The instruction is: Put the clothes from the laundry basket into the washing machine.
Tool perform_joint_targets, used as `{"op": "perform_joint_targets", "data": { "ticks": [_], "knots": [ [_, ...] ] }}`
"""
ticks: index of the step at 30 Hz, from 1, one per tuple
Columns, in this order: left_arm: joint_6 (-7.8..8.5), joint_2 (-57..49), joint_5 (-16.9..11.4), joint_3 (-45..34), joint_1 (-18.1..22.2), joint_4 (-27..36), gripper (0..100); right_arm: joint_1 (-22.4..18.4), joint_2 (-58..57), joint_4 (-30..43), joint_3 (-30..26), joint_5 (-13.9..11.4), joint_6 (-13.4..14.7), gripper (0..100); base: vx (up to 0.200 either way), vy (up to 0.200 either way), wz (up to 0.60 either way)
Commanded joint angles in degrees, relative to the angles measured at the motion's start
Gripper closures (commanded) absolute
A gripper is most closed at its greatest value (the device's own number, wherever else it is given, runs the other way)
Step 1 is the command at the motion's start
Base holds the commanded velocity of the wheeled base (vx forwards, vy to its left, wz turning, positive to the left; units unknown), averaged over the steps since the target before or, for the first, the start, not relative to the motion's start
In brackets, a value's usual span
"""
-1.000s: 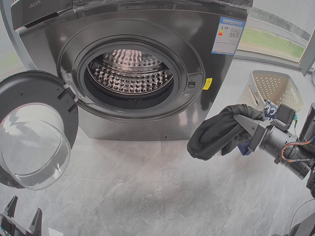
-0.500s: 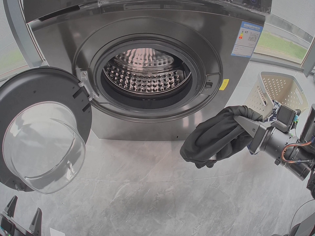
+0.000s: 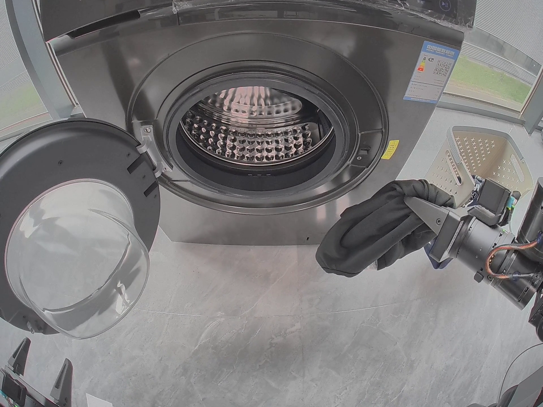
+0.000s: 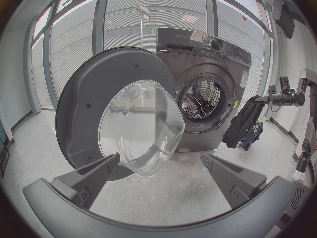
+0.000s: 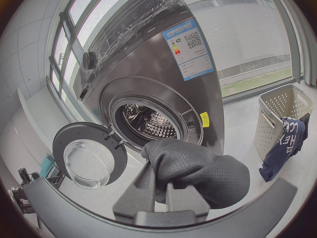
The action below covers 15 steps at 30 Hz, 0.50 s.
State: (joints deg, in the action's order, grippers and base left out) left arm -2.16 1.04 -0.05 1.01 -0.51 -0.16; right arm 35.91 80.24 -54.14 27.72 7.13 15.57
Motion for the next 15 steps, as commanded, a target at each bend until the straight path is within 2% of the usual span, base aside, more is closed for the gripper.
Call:
{"op": "perform_joint_targets", "data": {
  "ticks": [1, 15],
  "knots": [
    [0.05, -0.9, 0.0, -0.9, 0.0, 0.0, 0, -0.1, 0.2, 0.0, 0.1, 0.0, 0.0, 100, 0.000, 0.000, 0.00],
    [0.14, -0.9, 0.0, -0.9, 0.1, 0.0, 0, 0.6, 0.3, 0.0, -0.6, 0.0, 0.2, 100, 0.000, 0.000, 0.00]
  ]
}}
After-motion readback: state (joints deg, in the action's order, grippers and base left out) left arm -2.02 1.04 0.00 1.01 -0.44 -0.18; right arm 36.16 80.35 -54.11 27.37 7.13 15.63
